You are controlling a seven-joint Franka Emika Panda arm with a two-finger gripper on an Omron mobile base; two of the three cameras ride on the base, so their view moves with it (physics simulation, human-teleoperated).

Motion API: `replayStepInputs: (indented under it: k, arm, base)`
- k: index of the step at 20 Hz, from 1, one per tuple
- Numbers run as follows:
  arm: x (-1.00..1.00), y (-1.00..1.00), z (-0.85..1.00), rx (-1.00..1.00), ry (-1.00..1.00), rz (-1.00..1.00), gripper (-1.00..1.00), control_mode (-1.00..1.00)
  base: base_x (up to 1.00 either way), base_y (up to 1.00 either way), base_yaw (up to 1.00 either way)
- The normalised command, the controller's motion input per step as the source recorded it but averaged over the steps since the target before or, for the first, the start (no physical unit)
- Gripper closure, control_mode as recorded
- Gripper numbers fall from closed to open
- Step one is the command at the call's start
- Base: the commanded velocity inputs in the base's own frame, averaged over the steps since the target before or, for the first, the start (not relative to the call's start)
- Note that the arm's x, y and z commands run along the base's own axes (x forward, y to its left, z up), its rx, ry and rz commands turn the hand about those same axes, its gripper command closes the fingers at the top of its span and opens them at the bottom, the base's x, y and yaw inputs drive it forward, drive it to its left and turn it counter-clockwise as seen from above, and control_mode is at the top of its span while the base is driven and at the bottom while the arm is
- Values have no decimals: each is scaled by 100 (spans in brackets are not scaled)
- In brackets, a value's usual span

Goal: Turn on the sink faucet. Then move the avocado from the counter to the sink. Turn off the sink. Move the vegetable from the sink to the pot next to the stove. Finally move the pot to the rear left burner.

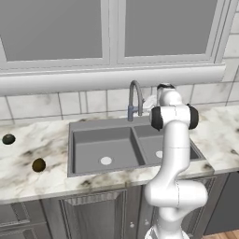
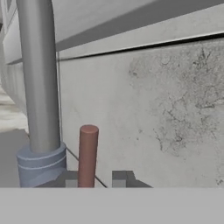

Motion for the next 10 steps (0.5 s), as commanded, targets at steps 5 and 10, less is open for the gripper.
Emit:
replayStepInputs:
  k: [5,10]
  arm:
    - [0,-88,-21,8,0,-1,100,-100]
    - [0,-90,-25,8,0,0,100,-100]
  base:
    - [0,0,0]
    - [0,0,0]
